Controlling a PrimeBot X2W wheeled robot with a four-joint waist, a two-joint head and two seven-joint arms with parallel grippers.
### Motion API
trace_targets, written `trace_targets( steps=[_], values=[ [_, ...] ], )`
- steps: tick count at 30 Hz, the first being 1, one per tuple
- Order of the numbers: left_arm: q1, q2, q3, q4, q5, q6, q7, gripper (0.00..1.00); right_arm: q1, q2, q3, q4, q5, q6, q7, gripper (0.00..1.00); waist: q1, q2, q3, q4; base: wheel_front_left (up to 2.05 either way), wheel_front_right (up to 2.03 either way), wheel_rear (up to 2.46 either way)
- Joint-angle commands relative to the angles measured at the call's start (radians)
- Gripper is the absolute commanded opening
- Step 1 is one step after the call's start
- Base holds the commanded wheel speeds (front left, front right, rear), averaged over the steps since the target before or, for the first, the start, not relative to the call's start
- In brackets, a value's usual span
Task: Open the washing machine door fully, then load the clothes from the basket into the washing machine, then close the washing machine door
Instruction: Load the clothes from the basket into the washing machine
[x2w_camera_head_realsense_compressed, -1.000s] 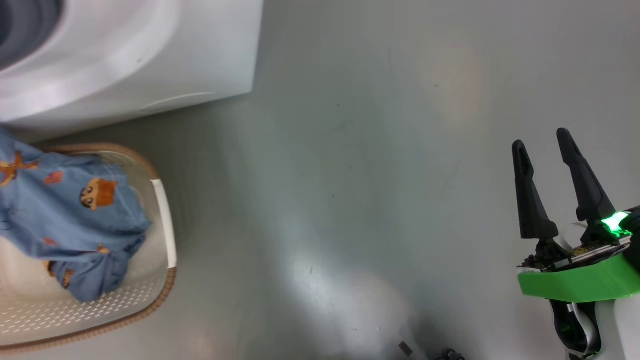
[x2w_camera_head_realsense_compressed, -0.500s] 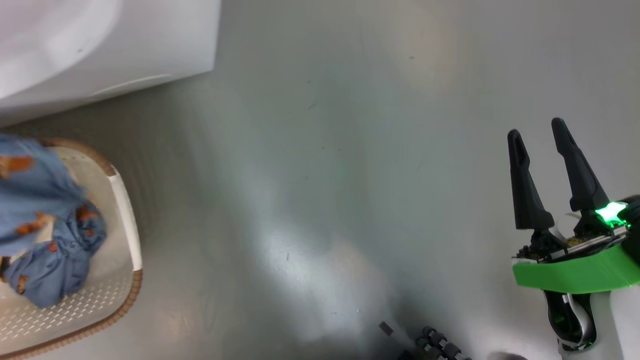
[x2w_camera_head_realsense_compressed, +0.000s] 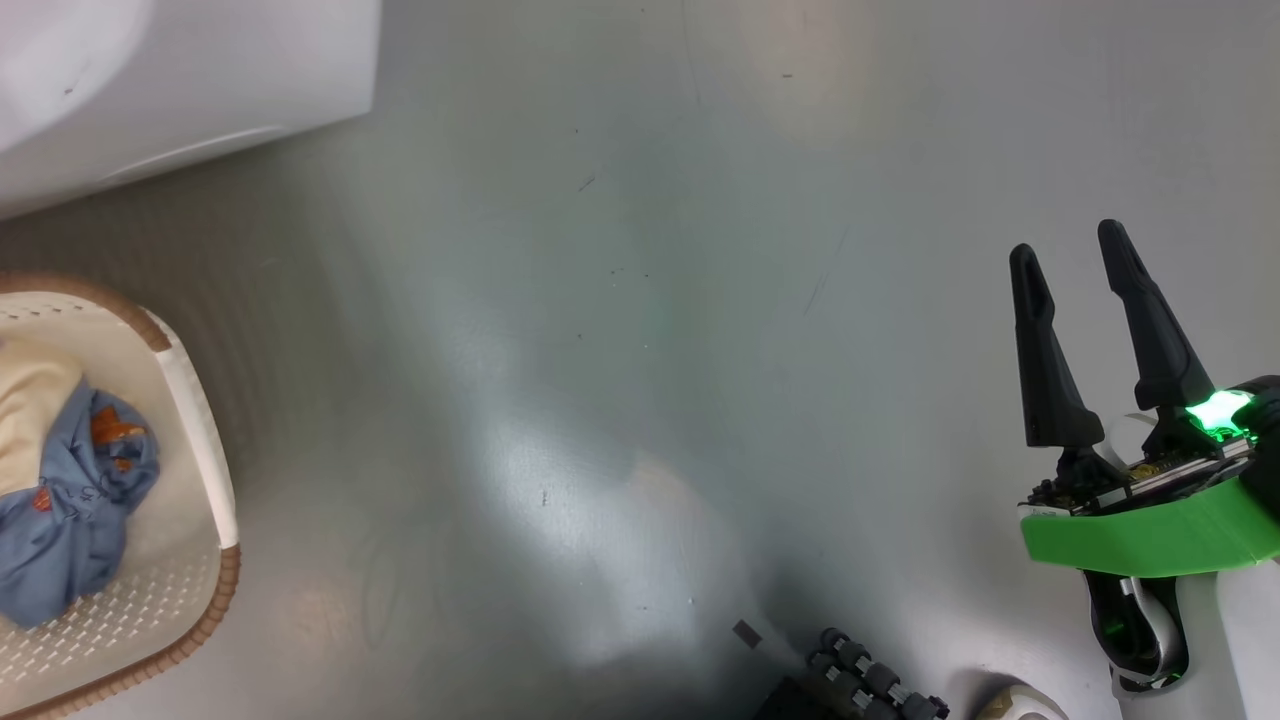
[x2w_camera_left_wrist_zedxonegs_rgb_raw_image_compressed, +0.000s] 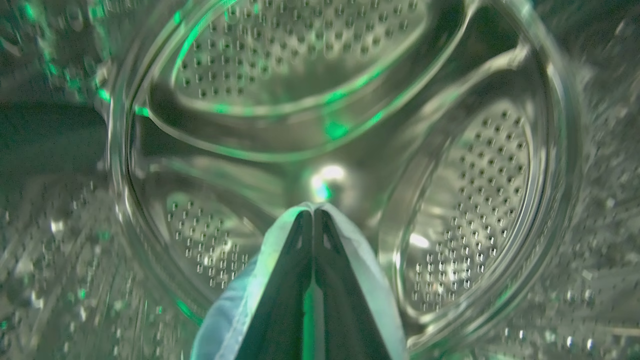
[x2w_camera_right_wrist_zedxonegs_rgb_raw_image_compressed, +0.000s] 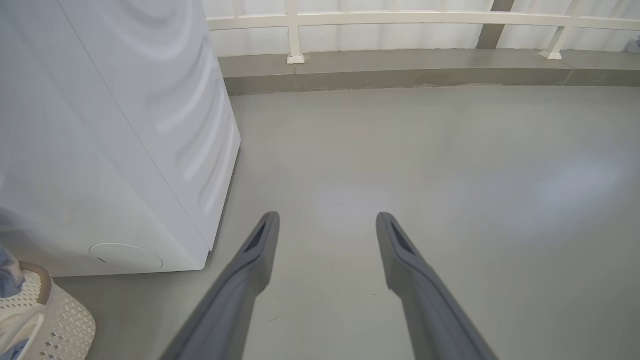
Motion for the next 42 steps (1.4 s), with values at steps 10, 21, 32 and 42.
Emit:
trace_targets(
  steps=[10,21,32,42],
  values=[
    [0.059,0.025,-0.02,0.111,-0.039,-0.018,0.181,0.0,0.002,-0.016,0.012,-0.027,-0.002,0.002,-0.005,1.0,0.0,0.0,0.007,0.019,0.0,0.0,0.0],
    [0.177,-0.022,-0.006,0.06,-0.107,0.014,0.314,0.93,0.006,-0.026,0.008,-0.03,-0.01,0.002,-0.005,1.0,0.0,0.0,-0.026,0.053,0.0,0.0,0.0],
    [0.396,-0.063,0.0,-0.066,-0.123,0.031,0.146,1.0,0.025,-0.05,-0.004,-0.034,-0.027,0.002,-0.005,1.0,0.0,0.0,-0.125,0.107,0.0,0.0,0.0],
    [0.724,-0.127,0.04,-0.255,-0.141,0.095,0.011,1.0,0.071,-0.073,-0.007,-0.032,-0.046,0.002,-0.005,1.0,0.0,0.0,-0.245,0.158,0.0,0.0,0.0]
  ],
)
